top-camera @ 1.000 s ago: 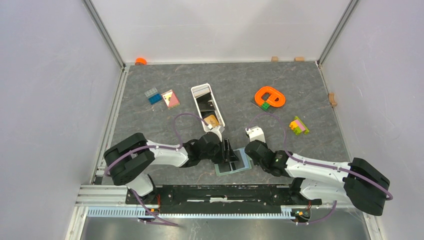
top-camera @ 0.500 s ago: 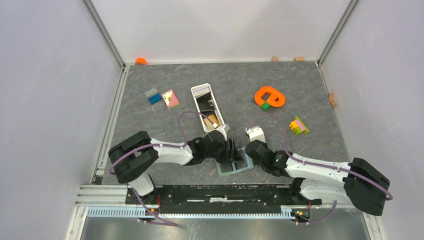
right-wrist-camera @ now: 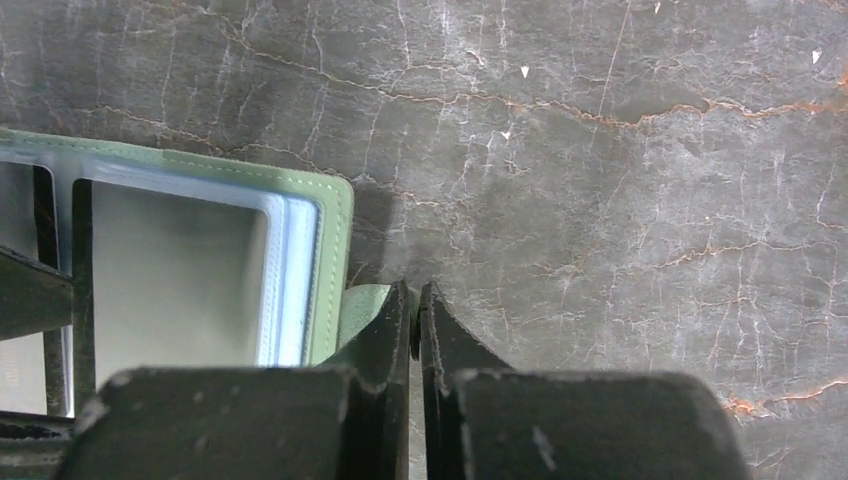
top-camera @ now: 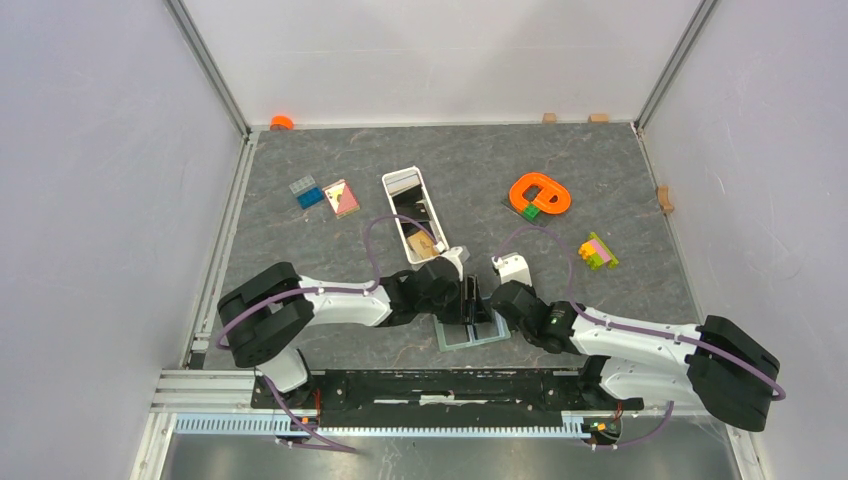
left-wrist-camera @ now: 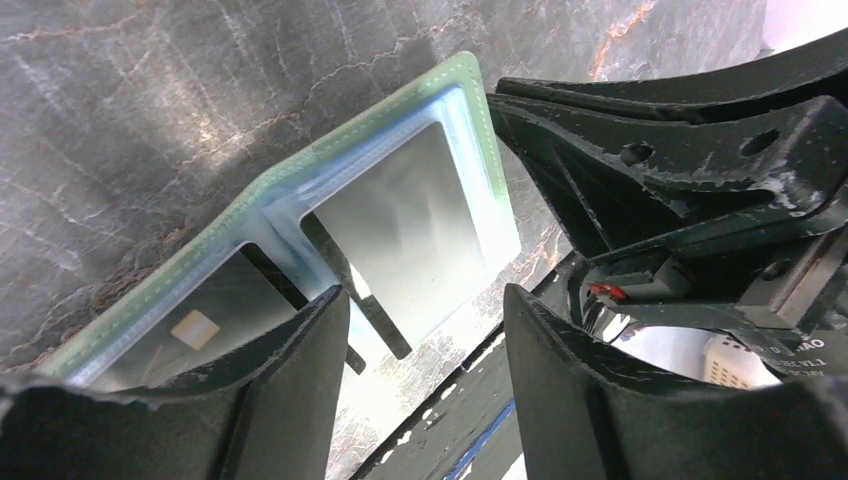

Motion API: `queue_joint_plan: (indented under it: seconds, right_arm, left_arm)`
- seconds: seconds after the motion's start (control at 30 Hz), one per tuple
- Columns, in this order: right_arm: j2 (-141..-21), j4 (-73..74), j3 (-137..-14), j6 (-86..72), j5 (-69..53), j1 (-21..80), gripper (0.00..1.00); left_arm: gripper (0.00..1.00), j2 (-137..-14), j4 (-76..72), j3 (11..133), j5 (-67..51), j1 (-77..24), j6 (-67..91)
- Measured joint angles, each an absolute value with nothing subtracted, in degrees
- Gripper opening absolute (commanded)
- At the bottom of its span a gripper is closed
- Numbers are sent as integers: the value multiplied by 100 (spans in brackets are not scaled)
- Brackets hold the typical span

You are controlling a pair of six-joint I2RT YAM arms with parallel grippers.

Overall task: Put the credit cards into the card holder
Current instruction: Insert the credit card into the card holder, then turn over the card slot in the card holder.

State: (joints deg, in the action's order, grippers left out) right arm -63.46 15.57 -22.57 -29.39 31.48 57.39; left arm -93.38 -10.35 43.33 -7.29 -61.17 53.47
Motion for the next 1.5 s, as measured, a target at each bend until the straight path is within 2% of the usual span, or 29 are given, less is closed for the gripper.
queue_joint_plan:
  seconds: [0.03, 0.13, 0.23, 0.3, 0.47, 0.63, 0.77, 1.1, 1.27, 1.5]
  right_arm:
    - [-6342, 1559, -2257, -2954, 3159, 5739, 23]
    - [-6274, 1599, -2257, -2998, 3194, 5734, 47]
    - [-6031, 1647, -2257, -2976, 3170, 5653, 60]
    - [-5800, 1660, -2257, -2928, 3092, 5516, 64]
    - [-5196, 1605, -2257, -2744, 2668, 5321, 54]
    - [-4965, 1170, -2255, -2576, 1695, 5319, 39]
    - [-5131, 823, -2189, -2567, 1157, 5319, 37]
    - [-5596, 779, -1885, -2617, 744, 5046, 35]
    - [-5599, 770, -1774, -2674, 600, 4932, 28]
    - [-5599, 672, -1708, -2722, 449, 4930, 25]
  left_arm:
    - [70, -9332, -1017, 4327, -705, -6117, 5336]
    - [75, -9155, -880, 4239, -596, -6117, 5249]
    - [77, -8691, -703, 4115, -491, -6121, 5155]
    - [77, -8377, -593, 4069, -432, -6121, 5103]
    - [72, -7714, -325, 3863, -123, -6121, 5089]
    - [65, -7505, -47, 3358, 156, -6110, 5116]
    - [63, -7505, 196, 3107, 301, -6106, 5135]
    - [57, -7496, 272, 2906, 427, -6014, 5223]
    - [54, -7544, 148, 2884, 416, -6007, 5264]
    - [52, -7618, 14, 2873, 399, -5977, 5284]
